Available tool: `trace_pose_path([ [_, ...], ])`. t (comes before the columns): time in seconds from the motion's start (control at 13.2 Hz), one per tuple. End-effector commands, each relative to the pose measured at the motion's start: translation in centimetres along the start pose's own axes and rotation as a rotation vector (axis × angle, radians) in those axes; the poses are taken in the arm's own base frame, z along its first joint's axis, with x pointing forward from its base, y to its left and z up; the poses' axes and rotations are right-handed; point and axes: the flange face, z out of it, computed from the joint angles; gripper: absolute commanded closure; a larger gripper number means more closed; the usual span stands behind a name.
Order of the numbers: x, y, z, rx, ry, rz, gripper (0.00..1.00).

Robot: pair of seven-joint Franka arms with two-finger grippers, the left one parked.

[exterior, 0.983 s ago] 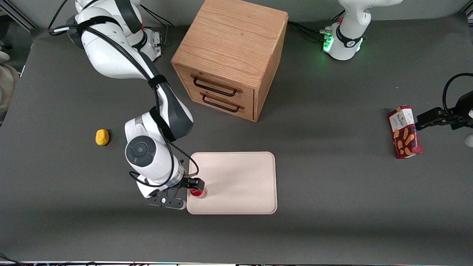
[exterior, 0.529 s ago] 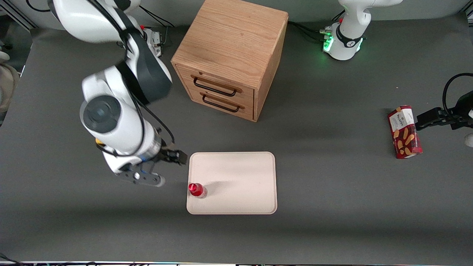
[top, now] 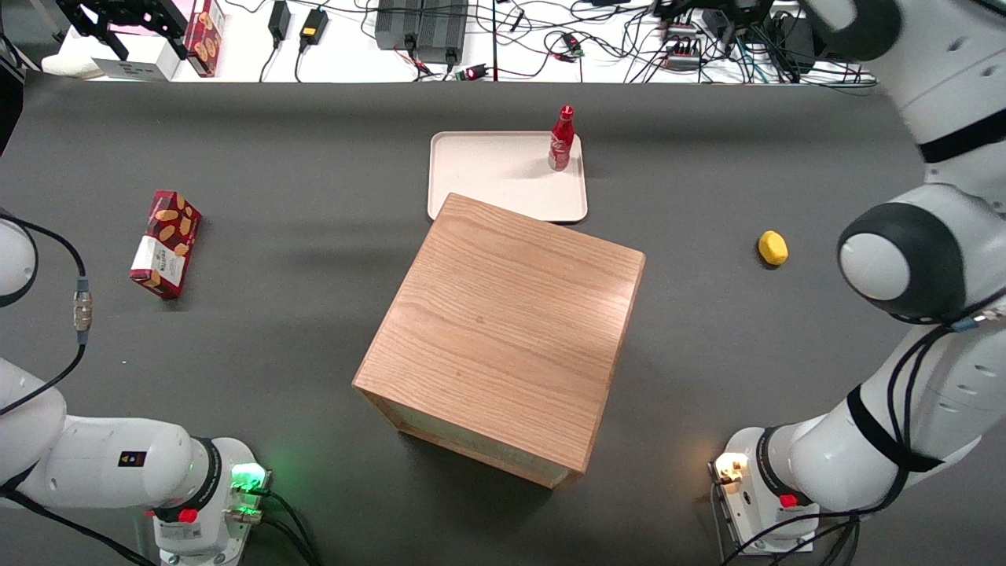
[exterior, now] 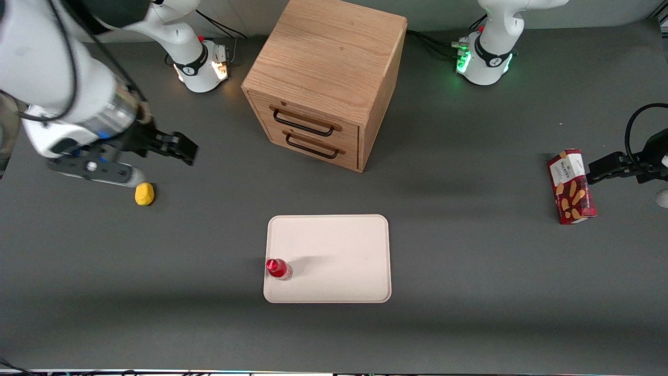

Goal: Place coke bottle on tray

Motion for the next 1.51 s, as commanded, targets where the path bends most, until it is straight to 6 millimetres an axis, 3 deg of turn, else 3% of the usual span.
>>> trace_pose_path([
  [0.0, -1.0, 6.5, 1.7, 0.005, -0.065, -0.057, 0.0],
  [0.3, -0.2, 14.3, 2.5, 0.04, 0.012, -0.204, 0.0],
  [0.45, -0.1, 16.3, 3.3, 0.048, 0.051, -0.202, 0.0],
  [0.91, 1.4, 20.0, 3.9, 0.086, 0.096, -0.234, 0.0],
  [1.28, 1.6, 20.7, 3.8, 0.088, 0.117, -0.214, 0.0],
  [1.44, 1.5, 19.9, 3.6, 0.085, 0.121, -0.226, 0.0],
])
